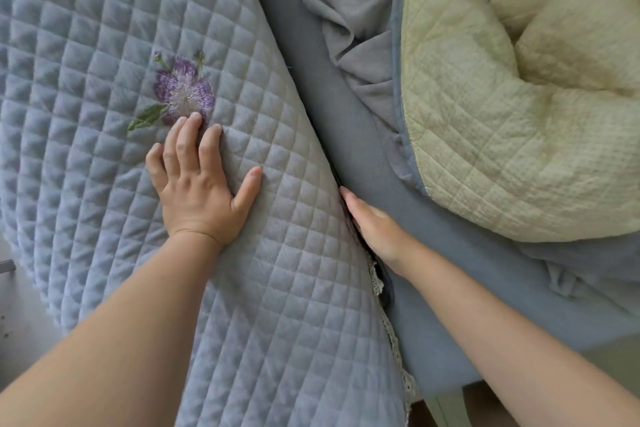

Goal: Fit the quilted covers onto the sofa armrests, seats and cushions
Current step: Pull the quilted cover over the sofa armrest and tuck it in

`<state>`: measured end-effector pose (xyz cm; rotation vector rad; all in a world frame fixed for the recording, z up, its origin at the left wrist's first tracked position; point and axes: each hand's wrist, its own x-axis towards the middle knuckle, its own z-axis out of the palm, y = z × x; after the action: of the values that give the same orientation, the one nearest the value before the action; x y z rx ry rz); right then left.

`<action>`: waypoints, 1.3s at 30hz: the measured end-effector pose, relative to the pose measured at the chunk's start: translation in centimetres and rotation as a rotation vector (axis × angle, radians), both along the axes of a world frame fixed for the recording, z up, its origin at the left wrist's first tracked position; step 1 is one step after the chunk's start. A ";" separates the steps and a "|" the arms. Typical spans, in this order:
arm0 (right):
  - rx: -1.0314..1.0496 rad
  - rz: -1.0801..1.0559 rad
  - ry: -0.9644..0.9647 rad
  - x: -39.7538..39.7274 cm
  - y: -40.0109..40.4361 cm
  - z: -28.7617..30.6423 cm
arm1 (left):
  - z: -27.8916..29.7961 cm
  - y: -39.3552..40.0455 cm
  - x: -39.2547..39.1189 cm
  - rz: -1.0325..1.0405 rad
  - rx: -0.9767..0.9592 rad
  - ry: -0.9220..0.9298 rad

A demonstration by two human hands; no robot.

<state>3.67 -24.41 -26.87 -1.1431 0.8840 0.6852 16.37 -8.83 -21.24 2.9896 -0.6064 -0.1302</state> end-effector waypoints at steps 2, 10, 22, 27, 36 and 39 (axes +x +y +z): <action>0.024 -0.031 0.050 2.6 0.6 -0.7 | 0.1 0.2 -0.1 0.004 0.010 -0.003; -0.035 -0.217 -0.050 6.7 1.4 -5.0 | -0.1 0.2 -0.1 -0.006 0.026 -0.001; 0.021 0.059 0.108 -6.3 2.3 -0.5 | 0.7 -0.3 -0.3 0.012 0.084 0.027; -0.129 0.213 0.171 -6.6 3.2 -0.7 | 0.8 -0.2 -0.3 0.009 0.082 0.019; -0.361 0.302 -0.278 2.8 -0.2 2.3 | 2.1 -1.8 2.3 -0.015 0.195 -0.024; -0.149 0.200 -0.302 7.1 -0.3 1.5 | 2.6 -3.2 6.8 0.019 0.146 -0.057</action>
<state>10.79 -24.72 -25.37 -1.4394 0.5759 0.5949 23.14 -12.05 -18.62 3.1494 -0.5988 -0.0927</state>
